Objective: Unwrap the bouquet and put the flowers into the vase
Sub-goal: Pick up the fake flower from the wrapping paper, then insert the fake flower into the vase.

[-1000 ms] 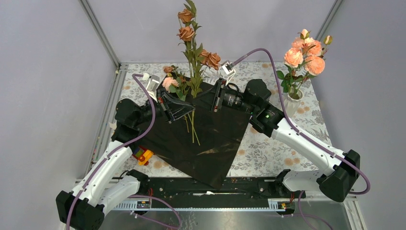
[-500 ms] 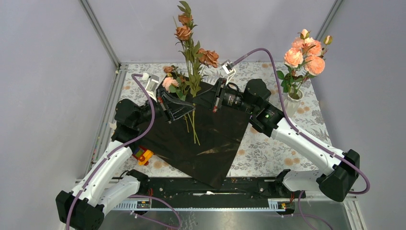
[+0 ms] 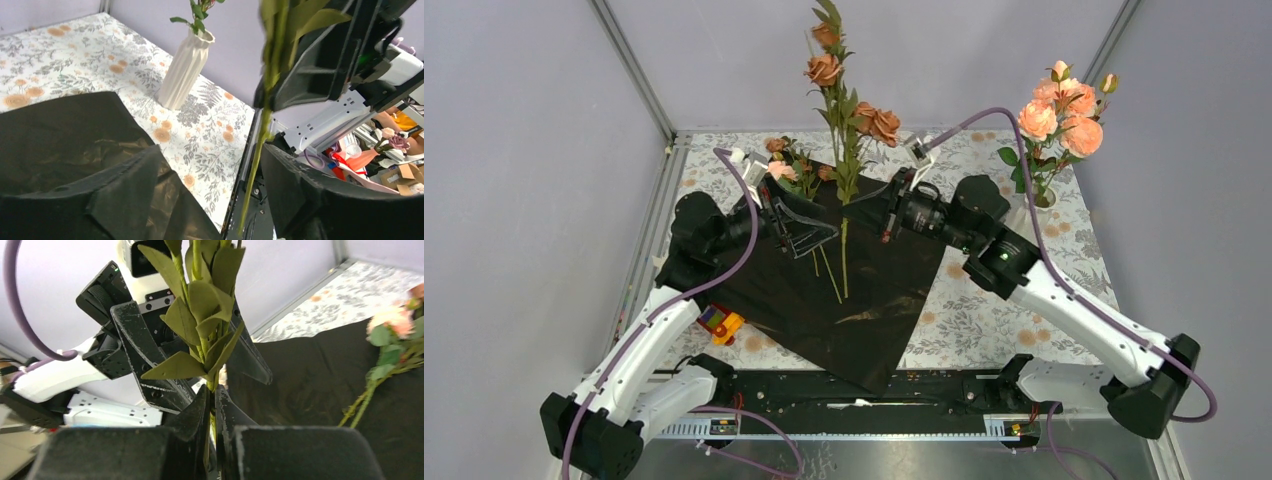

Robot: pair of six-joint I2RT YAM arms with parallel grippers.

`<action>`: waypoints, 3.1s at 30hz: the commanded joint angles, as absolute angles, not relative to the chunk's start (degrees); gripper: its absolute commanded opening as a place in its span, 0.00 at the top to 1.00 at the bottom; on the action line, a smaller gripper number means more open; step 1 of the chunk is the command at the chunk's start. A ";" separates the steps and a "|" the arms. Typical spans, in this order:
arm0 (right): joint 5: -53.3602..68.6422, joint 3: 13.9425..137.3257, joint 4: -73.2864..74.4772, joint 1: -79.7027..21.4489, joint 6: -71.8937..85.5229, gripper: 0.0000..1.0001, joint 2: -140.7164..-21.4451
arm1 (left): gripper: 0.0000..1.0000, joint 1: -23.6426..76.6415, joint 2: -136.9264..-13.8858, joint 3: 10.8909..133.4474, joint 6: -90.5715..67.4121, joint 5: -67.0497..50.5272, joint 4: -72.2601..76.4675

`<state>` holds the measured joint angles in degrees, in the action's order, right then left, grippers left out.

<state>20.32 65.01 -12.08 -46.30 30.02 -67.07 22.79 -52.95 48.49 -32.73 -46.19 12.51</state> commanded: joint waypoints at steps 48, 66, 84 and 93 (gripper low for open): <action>-11.60 65.48 -12.63 4.87 2.31 1.00 -48.17 | 0.09 -1.14 -50.04 48.34 -14.53 -17.07 -14.10; -7.83 52.99 -20.07 6.86 2.80 1.00 -51.09 | 0.08 -1.20 -50.11 48.34 -14.41 -17.62 -14.03; -4.19 41.72 -18.87 6.79 5.69 1.00 -48.70 | 0.08 -1.17 -50.60 47.90 -15.12 -18.56 -13.54; -4.45 37.17 -18.50 6.77 8.46 1.00 -46.80 | 0.08 -1.19 -51.14 47.66 -15.90 -20.22 -12.75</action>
